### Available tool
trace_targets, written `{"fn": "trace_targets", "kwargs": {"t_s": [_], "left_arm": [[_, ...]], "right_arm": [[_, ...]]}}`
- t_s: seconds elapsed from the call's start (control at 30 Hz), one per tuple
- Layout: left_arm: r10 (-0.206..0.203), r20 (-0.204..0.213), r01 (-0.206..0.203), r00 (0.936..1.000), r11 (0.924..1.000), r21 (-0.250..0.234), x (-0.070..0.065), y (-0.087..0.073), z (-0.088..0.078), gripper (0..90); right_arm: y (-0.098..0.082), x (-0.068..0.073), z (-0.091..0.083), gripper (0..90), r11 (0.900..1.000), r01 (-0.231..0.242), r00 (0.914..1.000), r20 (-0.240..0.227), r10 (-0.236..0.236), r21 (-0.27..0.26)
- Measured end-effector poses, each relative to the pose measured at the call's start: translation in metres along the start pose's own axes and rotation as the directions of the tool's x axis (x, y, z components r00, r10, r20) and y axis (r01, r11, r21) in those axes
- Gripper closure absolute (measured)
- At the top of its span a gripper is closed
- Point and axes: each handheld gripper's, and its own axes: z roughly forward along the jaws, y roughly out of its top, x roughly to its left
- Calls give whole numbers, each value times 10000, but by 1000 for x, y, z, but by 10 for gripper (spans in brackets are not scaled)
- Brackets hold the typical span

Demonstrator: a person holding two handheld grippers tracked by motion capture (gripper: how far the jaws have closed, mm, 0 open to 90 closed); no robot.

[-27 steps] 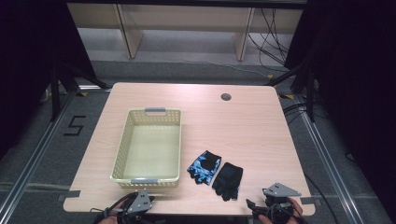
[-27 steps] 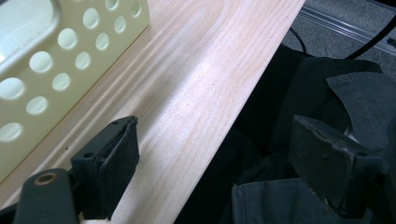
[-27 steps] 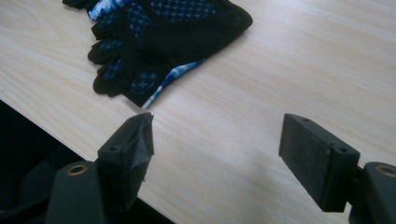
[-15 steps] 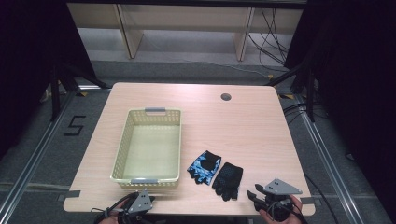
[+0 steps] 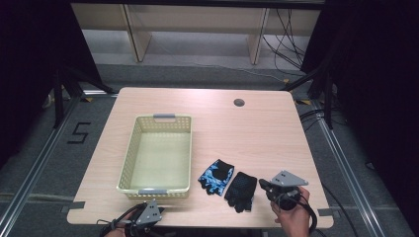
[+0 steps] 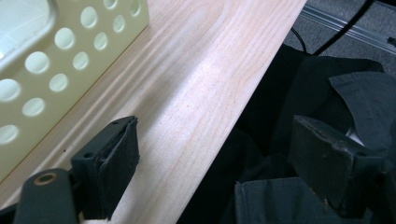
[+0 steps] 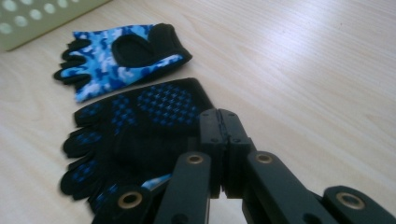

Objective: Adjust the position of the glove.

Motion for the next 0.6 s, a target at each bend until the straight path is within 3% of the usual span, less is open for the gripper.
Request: {"fn": "trace_targets", "kwargs": {"t_s": [0.23,0.4,0.6], "left_arm": [[-45,-27,45,10000,10000,13,0,0,0,159],[-38,41,38,10000,10000,-1,0,0,0,159],[84,30,-84,10000,10000,0,-1,0,-1,159]], "right_arm": [[15,-9,35,900,9970,309,9993,-244,-292,715],[16,-7,48,900,9897,549,9979,-418,-497,1322],[13,-9,56,900,9864,177,9984,-561,-86,1635]]}}
